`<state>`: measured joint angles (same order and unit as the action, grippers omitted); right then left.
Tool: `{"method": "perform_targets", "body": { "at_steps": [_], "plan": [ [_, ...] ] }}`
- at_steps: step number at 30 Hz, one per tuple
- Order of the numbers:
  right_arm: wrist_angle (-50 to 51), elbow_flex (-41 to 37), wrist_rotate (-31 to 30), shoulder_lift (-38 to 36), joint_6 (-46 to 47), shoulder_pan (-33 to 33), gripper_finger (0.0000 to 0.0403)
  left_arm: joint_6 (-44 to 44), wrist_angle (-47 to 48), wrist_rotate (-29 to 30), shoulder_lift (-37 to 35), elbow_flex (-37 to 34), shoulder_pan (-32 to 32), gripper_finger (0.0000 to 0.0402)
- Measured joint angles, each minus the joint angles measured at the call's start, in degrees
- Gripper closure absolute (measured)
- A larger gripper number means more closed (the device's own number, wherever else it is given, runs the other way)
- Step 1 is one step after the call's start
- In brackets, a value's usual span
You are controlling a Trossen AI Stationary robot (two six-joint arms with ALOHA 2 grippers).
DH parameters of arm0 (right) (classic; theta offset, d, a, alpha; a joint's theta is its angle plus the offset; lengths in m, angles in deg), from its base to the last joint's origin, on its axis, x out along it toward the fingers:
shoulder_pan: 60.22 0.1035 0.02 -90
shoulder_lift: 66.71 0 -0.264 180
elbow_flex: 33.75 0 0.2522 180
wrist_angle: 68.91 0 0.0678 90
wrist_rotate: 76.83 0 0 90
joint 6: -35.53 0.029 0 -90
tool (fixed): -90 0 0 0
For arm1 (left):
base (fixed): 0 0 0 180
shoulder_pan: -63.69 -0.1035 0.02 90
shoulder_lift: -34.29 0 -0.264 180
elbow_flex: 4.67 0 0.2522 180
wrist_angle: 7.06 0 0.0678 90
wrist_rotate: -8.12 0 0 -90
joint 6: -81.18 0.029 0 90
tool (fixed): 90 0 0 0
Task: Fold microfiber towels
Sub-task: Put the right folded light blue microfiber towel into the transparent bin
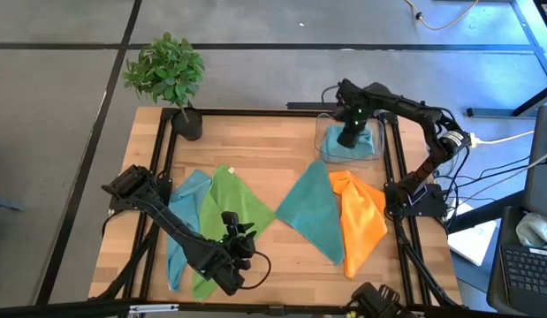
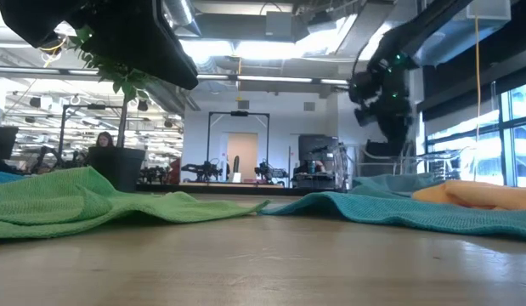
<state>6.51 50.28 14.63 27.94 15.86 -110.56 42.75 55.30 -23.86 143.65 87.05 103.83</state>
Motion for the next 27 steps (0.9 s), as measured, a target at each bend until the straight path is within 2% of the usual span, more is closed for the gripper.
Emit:
{"method": "perform_targets", "body": {
  "at_steps": [2,4,6,13,19,23,27],
  "plan": [
    [-3.0,1.2,-8.2,0.0,1.3,-0.1,0.0397,0.0,0.0,0.0,0.0,0.0,0.0,0.0285],
    [-5.1,1.3,-12.8,0.0,1.4,-0.2,0.0397,0.0,0.0,0.0,0.0,0.0,0.0,0.0285],
    [-6.6,0.5,-13.4,0.0,1.7,-0.1,0.0397,-0.2,0.0,0.0,0.0,0.0,0.1,0.0285],
    [-10.1,-4.9,-14.0,0.0,11.1,-0.1,0.0397,-0.3,0.0,0.0,0.0,0.0,0.3,0.0285],
    [-17.8,-11.1,-23.7,0.0,16.2,-1.5,0.0397,-0.4,-0.2,0.0,0.0,0.0,0.3,0.0285],
    [-20.4,-14.3,-23.8,0.0,17.6,-2.8,0.0397,-0.4,-0.2,0.0,0.0,0.0,0.3,0.0285],
    [-19.6,-16.3,-21.1,0.0,17.1,-4.0,0.0397,-0.4,-0.2,0.0,0.0,0.0,0.3,0.0285]
  ]
}}
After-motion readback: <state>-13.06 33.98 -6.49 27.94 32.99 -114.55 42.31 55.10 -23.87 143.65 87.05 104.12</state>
